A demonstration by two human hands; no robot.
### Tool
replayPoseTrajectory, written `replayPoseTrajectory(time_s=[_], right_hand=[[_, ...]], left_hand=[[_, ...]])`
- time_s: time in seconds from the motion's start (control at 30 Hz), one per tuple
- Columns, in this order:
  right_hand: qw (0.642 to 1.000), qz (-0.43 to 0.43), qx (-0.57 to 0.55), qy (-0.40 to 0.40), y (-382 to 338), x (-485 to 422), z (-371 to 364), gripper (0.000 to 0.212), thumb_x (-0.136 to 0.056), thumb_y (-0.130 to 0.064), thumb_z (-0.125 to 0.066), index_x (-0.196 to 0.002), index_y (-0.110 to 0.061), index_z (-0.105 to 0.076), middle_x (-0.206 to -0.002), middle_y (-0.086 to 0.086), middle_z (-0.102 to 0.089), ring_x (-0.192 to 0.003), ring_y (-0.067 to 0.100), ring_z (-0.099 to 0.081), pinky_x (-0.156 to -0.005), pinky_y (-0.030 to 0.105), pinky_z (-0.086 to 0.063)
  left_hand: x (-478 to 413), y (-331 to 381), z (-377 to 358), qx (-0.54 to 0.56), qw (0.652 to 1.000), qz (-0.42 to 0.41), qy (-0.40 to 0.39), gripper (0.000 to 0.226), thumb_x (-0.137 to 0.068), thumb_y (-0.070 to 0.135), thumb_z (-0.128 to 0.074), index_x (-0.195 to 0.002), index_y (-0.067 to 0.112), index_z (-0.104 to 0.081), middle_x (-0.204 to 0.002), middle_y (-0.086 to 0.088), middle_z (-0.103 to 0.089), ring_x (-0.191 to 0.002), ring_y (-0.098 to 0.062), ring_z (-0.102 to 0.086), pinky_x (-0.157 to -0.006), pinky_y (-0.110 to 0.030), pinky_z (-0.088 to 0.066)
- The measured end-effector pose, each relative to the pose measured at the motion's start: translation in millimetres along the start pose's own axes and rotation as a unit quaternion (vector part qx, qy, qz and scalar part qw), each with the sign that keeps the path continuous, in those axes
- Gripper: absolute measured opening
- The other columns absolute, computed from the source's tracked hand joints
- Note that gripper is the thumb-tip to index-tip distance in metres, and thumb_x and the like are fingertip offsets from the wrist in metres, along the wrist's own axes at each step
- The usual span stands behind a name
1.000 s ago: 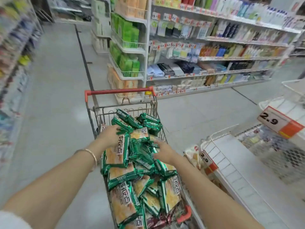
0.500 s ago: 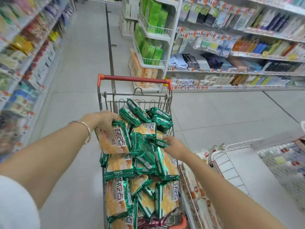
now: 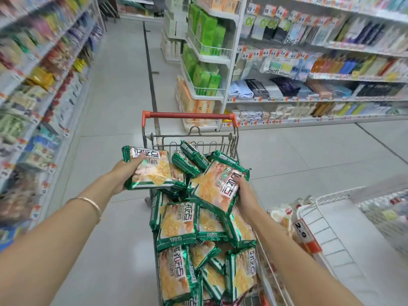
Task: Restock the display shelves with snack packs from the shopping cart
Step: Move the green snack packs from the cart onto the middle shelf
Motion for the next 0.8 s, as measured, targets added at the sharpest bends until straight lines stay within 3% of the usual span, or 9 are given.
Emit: replayPoseTrajectory(time_s=[0.1,0.2,0.27,0.37,0.43,0.47,0.57,0.67,0.8], right_hand=[[0.981,-0.038,-0.186,-0.043,-27,10,28,0.029,-0.099,-0.025,-0.044,-0.117,-0.006,-0.056,-0.105,0.015,-0.065,-0.094,0.027,-0.059,-0.092,0.044,-0.048],[0.983,-0.051,-0.163,-0.063,-36,26,42,0.027,-0.097,-0.022,-0.042,-0.116,-0.007,-0.055,-0.094,0.01,-0.068,-0.084,0.024,-0.06,-0.079,0.037,-0.051],[0.987,-0.052,-0.112,-0.099,-43,35,49,0.023,-0.098,-0.019,-0.041,-0.113,-0.006,-0.052,-0.088,0.008,-0.067,-0.079,0.021,-0.06,-0.076,0.036,-0.051],[0.981,-0.043,0.062,-0.178,-63,50,53,0.024,-0.1,-0.016,-0.045,-0.119,-0.001,-0.051,-0.095,0.009,-0.068,-0.081,0.018,-0.065,-0.076,0.031,-0.052],[0.969,-0.018,0.204,-0.138,-73,50,59,0.024,-0.099,-0.023,-0.055,-0.114,-0.005,-0.061,-0.09,0.013,-0.068,-0.068,0.017,-0.063,-0.06,0.029,-0.049],[0.961,0.004,0.261,-0.094,-76,49,66,0.028,-0.095,-0.034,-0.063,-0.11,-0.011,-0.067,-0.088,0.017,-0.068,-0.065,0.019,-0.06,-0.058,0.032,-0.045],[0.955,0.063,0.291,-0.009,-80,49,93,0.025,-0.089,-0.039,-0.069,-0.102,-0.019,-0.075,-0.096,0.02,-0.074,-0.077,0.023,-0.062,-0.071,0.039,-0.045],[0.958,0.084,0.273,0.006,-81,61,125,0.012,-0.097,-0.022,-0.066,-0.105,-0.02,-0.074,-0.09,0.004,-0.077,-0.076,0.011,-0.068,-0.072,0.028,-0.052],[0.933,0.122,0.29,0.175,-74,73,176,0.046,-0.086,-0.034,-0.077,-0.129,-0.019,-0.066,-0.122,-0.004,-0.067,-0.114,0.01,-0.062,-0.095,0.028,-0.046]], left_hand=[[-1,8,-22,-0.009,0.999,0.013,-0.049,0.089,-0.076,0.085,-0.047,-0.117,0.007,-0.062,-0.099,-0.009,-0.074,-0.087,-0.029,-0.067,-0.091,-0.05,-0.055],[12,20,-64,-0.038,0.991,0.014,-0.131,0.084,-0.09,0.079,-0.021,-0.116,0.011,-0.064,-0.097,-0.016,-0.077,-0.092,-0.032,-0.071,-0.099,-0.05,-0.05],[26,29,-94,-0.102,0.98,0.025,-0.17,0.093,-0.086,0.083,-0.015,-0.133,0.015,-0.058,-0.117,-0.021,-0.071,-0.111,-0.037,-0.066,-0.108,-0.054,-0.043],[46,44,-143,-0.259,0.937,-0.002,-0.234,0.094,-0.082,0.085,-0.001,-0.159,0.033,-0.005,-0.164,-0.011,-0.019,-0.15,-0.036,-0.018,-0.118,-0.06,-0.008],[61,51,-176,-0.342,0.89,-0.013,-0.302,0.096,-0.079,0.085,0.001,-0.159,0.031,0.006,-0.156,-0.009,-0.034,-0.144,-0.031,-0.03,-0.119,-0.058,-0.004],[71,55,-190,-0.371,0.866,-0.02,-0.334,0.1,-0.076,0.088,0.0,-0.159,0.033,0.006,-0.152,-0.007,-0.037,-0.141,-0.029,-0.034,-0.118,-0.058,-0.004],[69,54,-229,-0.413,0.82,-0.03,-0.395,0.103,-0.071,0.095,-0.019,-0.157,0.042,-0.001,-0.167,0.004,0.002,-0.153,-0.03,-0.003,-0.118,-0.062,-0.004],[49,40,-270,-0.411,0.806,-0.01,-0.425,0.124,-0.061,0.084,-0.069,-0.158,0.031,-0.014,-0.166,0.001,-0.014,-0.151,-0.03,-0.019,-0.121,-0.056,-0.02],[60,33,-331,-0.425,0.773,-0.042,-0.47,0.128,-0.043,0.083,-0.08,-0.142,0.015,-0.037,-0.151,-0.001,-0.043,-0.136,-0.034,-0.045,-0.114,-0.055,-0.036]])
Point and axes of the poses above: each hand's wrist, its own x-axis away from the middle knuckle, its own z-axis out of the back of the hand, y = z × x, the point moved 2 cm from there along -x, towards the middle knuckle
